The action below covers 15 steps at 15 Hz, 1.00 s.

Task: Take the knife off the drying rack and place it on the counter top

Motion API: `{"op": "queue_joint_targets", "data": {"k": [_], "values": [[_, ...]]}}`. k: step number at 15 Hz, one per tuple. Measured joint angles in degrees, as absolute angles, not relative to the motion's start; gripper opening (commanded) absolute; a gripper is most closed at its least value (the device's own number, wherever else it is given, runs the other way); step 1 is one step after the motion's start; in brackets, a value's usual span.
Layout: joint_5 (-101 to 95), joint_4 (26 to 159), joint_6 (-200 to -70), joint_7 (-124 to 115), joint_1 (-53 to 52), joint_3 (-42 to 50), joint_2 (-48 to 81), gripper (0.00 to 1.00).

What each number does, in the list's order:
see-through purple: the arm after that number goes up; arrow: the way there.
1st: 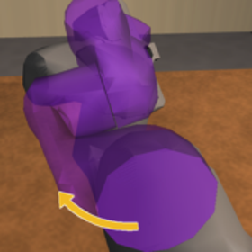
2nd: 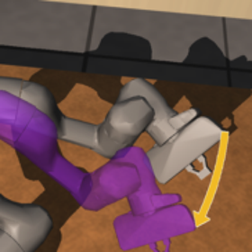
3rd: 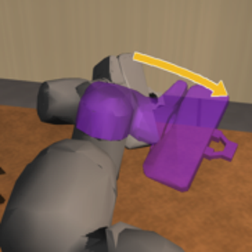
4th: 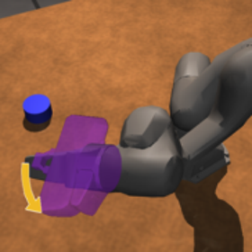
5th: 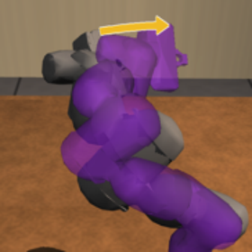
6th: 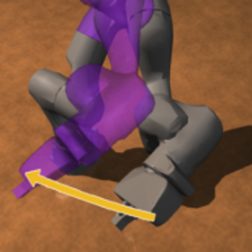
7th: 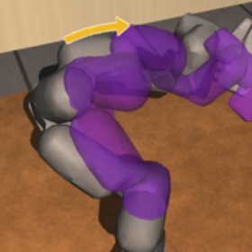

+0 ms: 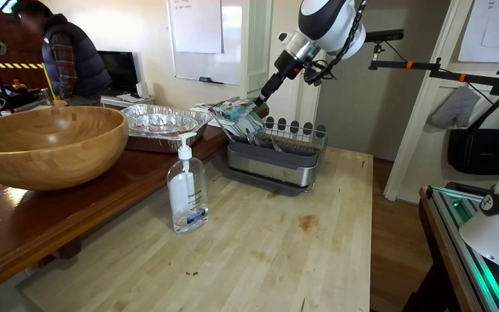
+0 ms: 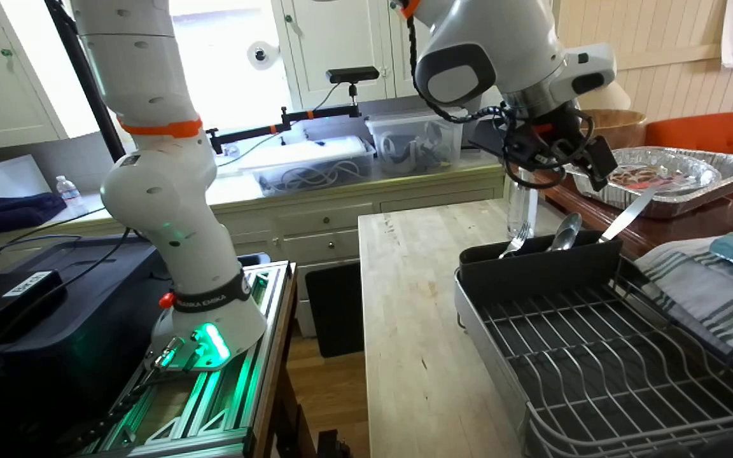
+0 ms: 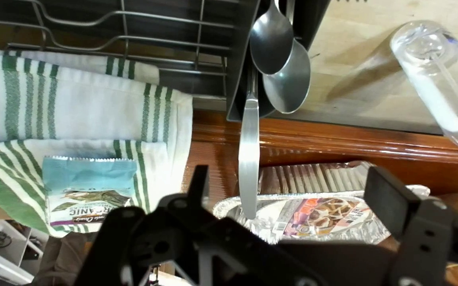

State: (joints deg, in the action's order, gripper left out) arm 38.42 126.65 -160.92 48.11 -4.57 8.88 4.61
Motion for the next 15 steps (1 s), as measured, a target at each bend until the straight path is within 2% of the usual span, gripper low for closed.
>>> {"op": "queue_joint_targets", "data": {"k": [7, 15], "values": [[50.03, 120.30, -162.31, 57.00, -4.00, 7.49, 11.93, 1.00], [53.31, 112.87, -165.10, 58.64, -3.61, 5.91, 20.71, 1.00]]}}
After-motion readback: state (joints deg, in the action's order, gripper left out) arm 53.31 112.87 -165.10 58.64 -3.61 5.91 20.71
